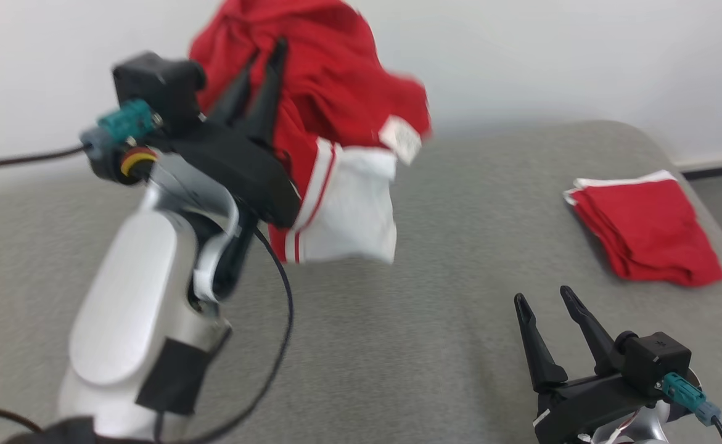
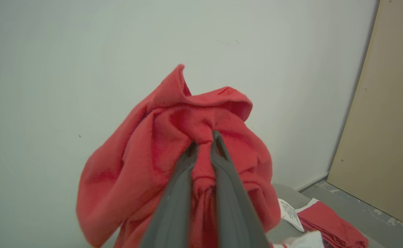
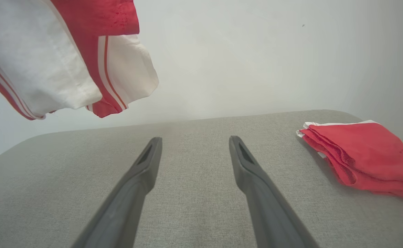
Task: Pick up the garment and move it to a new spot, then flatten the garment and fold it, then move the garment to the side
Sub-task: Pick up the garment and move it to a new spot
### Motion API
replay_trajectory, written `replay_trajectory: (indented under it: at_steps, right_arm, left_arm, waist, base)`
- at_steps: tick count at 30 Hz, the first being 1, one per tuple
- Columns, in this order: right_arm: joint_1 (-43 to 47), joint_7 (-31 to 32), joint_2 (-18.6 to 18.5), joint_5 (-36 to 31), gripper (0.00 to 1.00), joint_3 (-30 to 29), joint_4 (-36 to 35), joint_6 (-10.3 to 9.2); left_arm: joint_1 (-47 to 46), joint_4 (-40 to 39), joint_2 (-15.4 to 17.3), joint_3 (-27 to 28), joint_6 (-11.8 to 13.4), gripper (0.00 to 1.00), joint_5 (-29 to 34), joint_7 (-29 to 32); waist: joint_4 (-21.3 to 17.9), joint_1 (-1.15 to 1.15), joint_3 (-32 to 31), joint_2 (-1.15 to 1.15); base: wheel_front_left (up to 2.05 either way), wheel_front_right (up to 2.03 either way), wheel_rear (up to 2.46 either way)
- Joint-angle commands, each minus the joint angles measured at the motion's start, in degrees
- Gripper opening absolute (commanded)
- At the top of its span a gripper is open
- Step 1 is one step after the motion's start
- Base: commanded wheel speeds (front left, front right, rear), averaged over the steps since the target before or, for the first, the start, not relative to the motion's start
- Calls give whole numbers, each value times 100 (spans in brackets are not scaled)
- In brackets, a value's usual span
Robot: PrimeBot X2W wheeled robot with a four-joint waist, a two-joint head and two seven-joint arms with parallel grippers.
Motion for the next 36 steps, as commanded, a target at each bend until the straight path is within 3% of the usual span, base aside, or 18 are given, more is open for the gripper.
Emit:
replay_trajectory:
  at_steps: [1, 9, 15, 16, 17, 23, 27, 32, 36]
  right_arm:
    - [20, -2, 14, -12, 100, 0, -32, -12]
    - [-67, -131, 115, 71, 100, 100, 34, -12]
    - [-200, -219, 162, 110, 100, 202, 164, -12]
    - [-224, -232, 164, 121, 100, 208, 179, -12]
    - [-240, -252, 169, 126, 100, 202, 197, -12]
    - [-175, -357, 206, 130, 100, 97, 333, -12]
    - [-77, -389, 222, 88, 100, -5, 397, -12]
    - [63, -383, 219, 76, 100, -95, 423, -12]
    - [151, -360, 228, 32, 100, -188, 410, -12]
  left_arm:
    - [122, -53, -43, -5, 27, 0, -15, 1]
    - [1056, 61, -220, -395, 95, 0, -154, -113]
    - [1472, 1237, -221, -526, 24, 0, -171, -397]
    - [1504, 1431, -264, -561, -72, 71, -294, -354]
    - [1525, 1599, -283, -576, -123, 100, -347, -331]
    - [1691, 2058, -290, -687, -316, 100, -511, -551]
    - [2007, 1683, -69, -689, -363, 100, -409, -1039]
    - [2585, 820, 244, -496, -172, 100, -361, -1439]
    - [3151, 65, 510, -262, 183, 100, -206, -1849]
  waist:
    - [-511, 1, 100, 0]
    - [-861, 1, 420, 0]
    - [-954, 1, 551, 0]
    - [-958, 1, 557, 0]
    - [-952, 1, 558, 0]
    - [-776, 1, 475, 0]
    - [-495, 1, 295, 0]
    - [-155, 1, 74, 0]
    - [83, 1, -94, 0]
  base:
    - [0, 0, 0]
    - [0, 0, 0]
    - [0, 0, 0]
    - [0, 0, 0]
    - [0, 0, 0]
    - [0, 0, 0]
    - [0, 0, 0]
    - [0, 0, 0]
    - [0, 0, 0]
